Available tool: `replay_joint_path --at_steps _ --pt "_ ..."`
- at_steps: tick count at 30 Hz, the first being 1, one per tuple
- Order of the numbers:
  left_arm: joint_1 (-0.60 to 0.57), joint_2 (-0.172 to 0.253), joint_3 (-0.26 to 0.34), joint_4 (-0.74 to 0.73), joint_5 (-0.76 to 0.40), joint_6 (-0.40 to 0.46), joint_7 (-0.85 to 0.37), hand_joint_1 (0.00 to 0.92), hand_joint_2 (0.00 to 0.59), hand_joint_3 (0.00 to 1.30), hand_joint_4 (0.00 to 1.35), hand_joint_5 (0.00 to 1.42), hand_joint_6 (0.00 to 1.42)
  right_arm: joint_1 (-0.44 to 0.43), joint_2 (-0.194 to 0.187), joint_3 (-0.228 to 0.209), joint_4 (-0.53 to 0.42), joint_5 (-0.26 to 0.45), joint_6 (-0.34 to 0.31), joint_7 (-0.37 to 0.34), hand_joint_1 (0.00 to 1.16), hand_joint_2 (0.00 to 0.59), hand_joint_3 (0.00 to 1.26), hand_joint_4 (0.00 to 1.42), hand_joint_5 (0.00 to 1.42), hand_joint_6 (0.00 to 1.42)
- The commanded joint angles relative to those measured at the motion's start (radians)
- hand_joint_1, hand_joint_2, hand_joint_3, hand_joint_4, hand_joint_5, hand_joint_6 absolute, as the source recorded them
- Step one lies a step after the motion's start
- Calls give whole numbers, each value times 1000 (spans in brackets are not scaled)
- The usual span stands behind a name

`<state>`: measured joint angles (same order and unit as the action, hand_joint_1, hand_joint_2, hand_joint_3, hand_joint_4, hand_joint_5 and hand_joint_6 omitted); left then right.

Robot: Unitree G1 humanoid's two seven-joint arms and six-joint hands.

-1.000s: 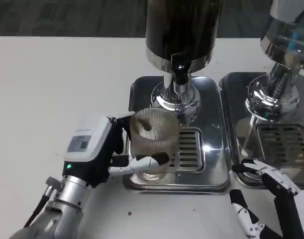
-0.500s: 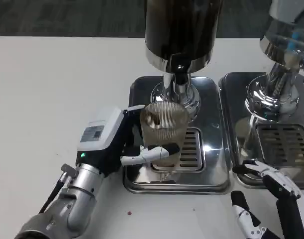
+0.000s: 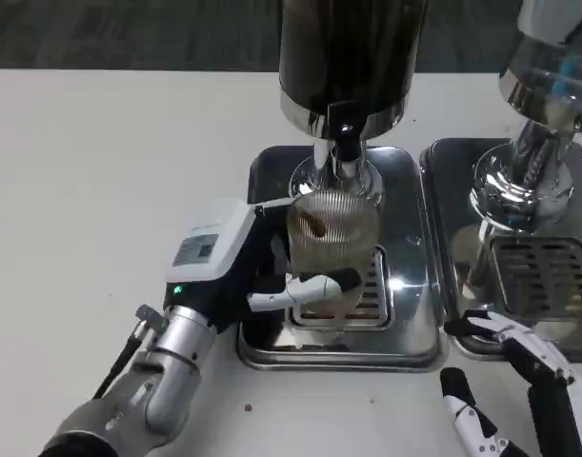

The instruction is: Grasp the cup under the faucet to collect the drink, then remove the cup.

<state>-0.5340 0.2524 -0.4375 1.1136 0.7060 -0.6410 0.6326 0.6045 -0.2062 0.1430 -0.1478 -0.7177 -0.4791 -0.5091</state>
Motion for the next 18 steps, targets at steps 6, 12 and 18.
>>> replay_joint_path --at_steps 6,12,18 --pt "3 4 -5 -7 -18 -9 -28 119 105 501 580 892 1044 4 -1 -2 -22 8 12 22 406 414 433 294 288 379" --pt "17 23 -9 -29 -12 -3 -30 82 84 412 437 657 692 -7 0 0 -15 14 10 32 403 411 433 294 288 379" --pt "36 45 -14 -66 -6 -8 -33 45 68 355 338 507 499 -17 3 1 -4 21 10 36 400 411 433 294 288 380"
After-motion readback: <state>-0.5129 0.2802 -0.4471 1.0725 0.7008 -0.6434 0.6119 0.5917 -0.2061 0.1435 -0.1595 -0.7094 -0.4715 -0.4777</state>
